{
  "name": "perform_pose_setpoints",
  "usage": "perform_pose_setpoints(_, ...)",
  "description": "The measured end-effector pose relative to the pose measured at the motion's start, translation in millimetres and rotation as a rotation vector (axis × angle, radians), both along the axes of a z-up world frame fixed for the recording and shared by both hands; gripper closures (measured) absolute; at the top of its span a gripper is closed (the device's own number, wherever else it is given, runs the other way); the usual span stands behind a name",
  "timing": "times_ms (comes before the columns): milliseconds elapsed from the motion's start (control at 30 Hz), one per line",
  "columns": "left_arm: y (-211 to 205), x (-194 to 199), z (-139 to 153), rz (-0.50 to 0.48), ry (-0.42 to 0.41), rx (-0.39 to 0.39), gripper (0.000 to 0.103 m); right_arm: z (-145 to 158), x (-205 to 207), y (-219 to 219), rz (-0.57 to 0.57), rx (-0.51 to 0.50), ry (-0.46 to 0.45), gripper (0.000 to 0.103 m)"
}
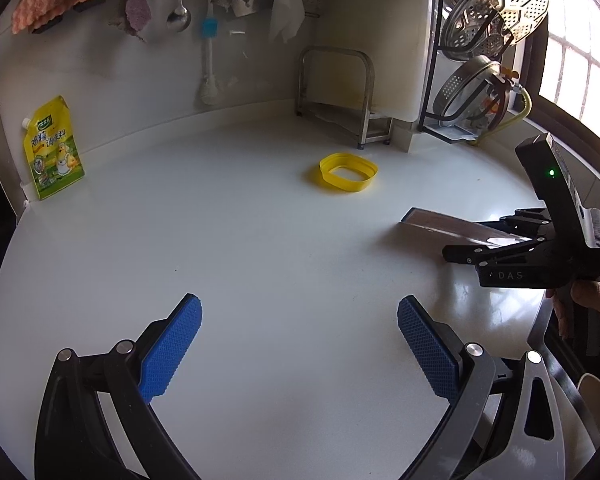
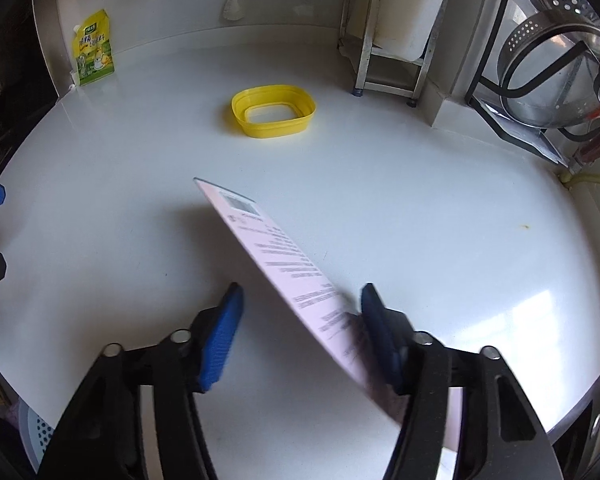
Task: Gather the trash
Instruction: 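Close the right tool on the pink receipt and lift it, then reach the left tool to the yellow ring while the right tool holds the receipt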
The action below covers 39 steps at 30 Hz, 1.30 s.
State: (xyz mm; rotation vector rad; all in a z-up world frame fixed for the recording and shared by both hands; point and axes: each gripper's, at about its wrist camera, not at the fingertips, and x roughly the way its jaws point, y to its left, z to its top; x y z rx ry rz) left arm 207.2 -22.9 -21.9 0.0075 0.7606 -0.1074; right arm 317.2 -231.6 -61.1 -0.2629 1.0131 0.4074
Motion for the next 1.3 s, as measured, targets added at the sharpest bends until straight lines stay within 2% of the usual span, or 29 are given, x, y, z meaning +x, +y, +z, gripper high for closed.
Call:
perform_pose_setpoints(67,-1.0,2.5,1.1,-0.002,0.0,0.003,0.007,0.5,1.9,-4.1,-0.044,0.022,0.006,0.076)
perform_pose_setpoints(167,-3.1,8.1,4.5,-0.011,-0.004,0.008,0.006,0.5,0.9,-8.5,-0.1,0.052,-0.003,0.092)
perform_pose_setpoints(400,-10.2,33.7,14.0,-0.021,-0.03,0.007,0.006,11.6,-14.1,-20.4,-0.231,0.178,-0.042,0.092)
perform_pose_setpoints(533,-20.8,60.8,14.6,-0.025,-0.036,-0.002,0.006,23.5,-23.7,-35.7,-0.311,0.298,-0.083,0.092)
perform_pose_setpoints(600,-27.3,76.0,11.4,-0.024,-0.037,0.006,0.006,26.5,-27.0,-40.3,-0.333,0.304,-0.11,0.092)
perform_pose_setpoints(833,-51.3,128.8,-9.0,-0.017,0.037,0.026,0.006,38.0,-31.0,-69.5,-0.405,0.37,-0.164,0.092)
perform_pose_setpoints(1033,-78.8,164.1,-24.2,-0.029,0.082,0.066,0.006,37.4,-31.1,-88.1,-0.436,0.404,-0.165,0.092)
perform_pose_setpoints(1300,-89.6,202.8,-40.8,-0.002,0.164,0.053,0.006,40.8,-35.9,-99.0,-0.44,0.453,-0.171,0.092)
